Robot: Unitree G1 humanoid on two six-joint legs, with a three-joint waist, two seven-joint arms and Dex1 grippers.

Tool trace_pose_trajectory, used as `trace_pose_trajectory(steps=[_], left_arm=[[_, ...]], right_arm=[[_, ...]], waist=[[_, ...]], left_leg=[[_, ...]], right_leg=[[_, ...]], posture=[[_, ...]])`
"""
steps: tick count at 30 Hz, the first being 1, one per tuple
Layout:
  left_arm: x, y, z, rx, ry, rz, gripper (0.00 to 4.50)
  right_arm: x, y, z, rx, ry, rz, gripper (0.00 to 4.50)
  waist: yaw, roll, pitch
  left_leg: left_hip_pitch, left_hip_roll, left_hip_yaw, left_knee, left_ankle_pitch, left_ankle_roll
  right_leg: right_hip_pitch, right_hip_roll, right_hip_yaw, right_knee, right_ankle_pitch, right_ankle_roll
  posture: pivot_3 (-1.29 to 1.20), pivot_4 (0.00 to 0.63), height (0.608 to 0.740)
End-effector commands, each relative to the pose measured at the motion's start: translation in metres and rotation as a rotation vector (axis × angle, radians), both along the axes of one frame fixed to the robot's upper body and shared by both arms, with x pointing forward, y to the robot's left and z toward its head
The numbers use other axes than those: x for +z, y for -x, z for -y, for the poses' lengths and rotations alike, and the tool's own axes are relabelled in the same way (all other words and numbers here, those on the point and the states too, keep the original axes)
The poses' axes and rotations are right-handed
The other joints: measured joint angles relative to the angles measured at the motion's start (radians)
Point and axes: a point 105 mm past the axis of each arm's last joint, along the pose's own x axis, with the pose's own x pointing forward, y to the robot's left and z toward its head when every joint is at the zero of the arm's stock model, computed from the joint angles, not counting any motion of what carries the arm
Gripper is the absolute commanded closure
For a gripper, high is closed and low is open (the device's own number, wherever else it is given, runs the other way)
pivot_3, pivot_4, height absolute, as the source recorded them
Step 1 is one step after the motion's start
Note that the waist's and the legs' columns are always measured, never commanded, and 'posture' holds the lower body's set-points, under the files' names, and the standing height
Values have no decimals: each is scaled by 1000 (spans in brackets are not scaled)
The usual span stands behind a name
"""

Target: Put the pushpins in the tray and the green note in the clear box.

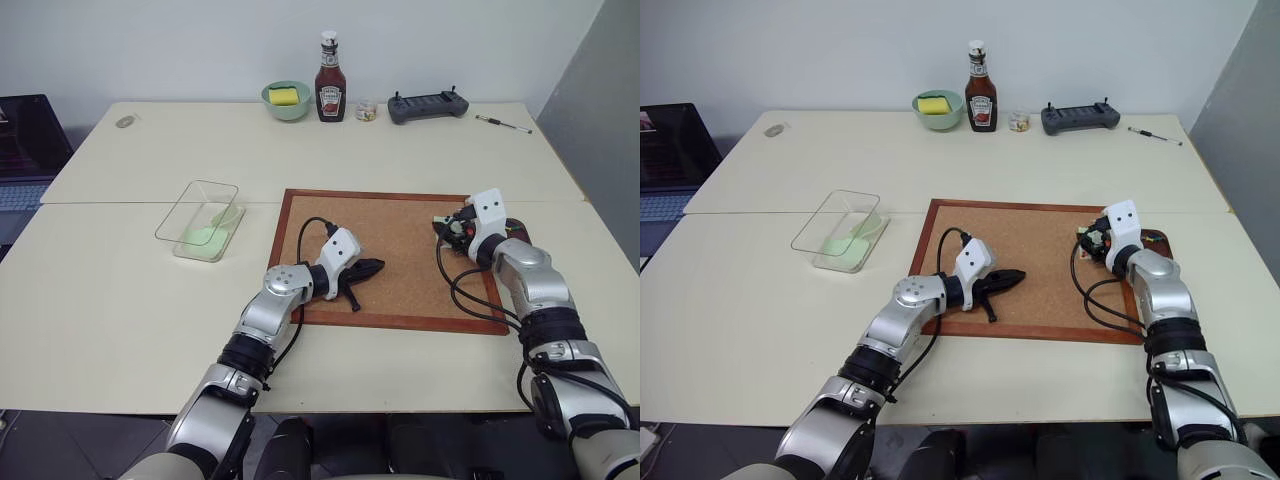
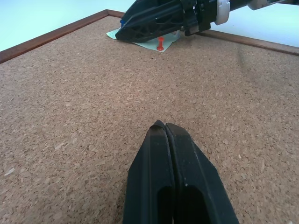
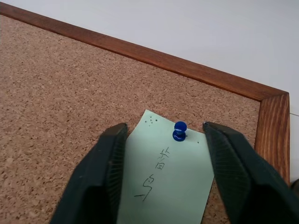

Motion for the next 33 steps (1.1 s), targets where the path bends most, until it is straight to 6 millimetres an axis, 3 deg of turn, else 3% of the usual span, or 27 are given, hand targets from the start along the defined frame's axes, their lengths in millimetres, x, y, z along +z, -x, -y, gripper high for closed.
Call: trace_pose_trajectory(steps=[1,8,18,27,33], left_arm=[[-10,6,2,-15,-17,-30,4500],[-11,7,1,-15,-20,-32,4500],[-14,7,0,-9,-22,-46,4500],[-14,9,3,-13,-16,-46,4500],[-16,10,4,-19,-23,-49,4500]], right_arm=[[19,-6,-1,10,10,69,3032],[21,-7,-2,8,8,78,4468],[40,-4,-6,31,-4,148,4468],[46,3,-8,45,-26,157,4468],[57,8,-2,39,-22,183,4468]], waist=[[-1,0,0],[-4,0,0],[-5,1,0],[-7,1,-1],[-6,1,-1]], left_leg=[[0,0,0,0,0,0],[0,0,0,0,0,0],[0,0,0,0,0,0],[0,0,0,0,0,0],[0,0,0,0,0,0]], right_leg=[[0,0,0,0,0,0],[0,0,0,0,0,0],[0,0,0,0,0,0],[0,0,0,0,0,0],[0,0,0,0,0,0]], posture=[[0,150,740],[0,150,740],[0,150,740],[0,150,740],[0,150,740]])
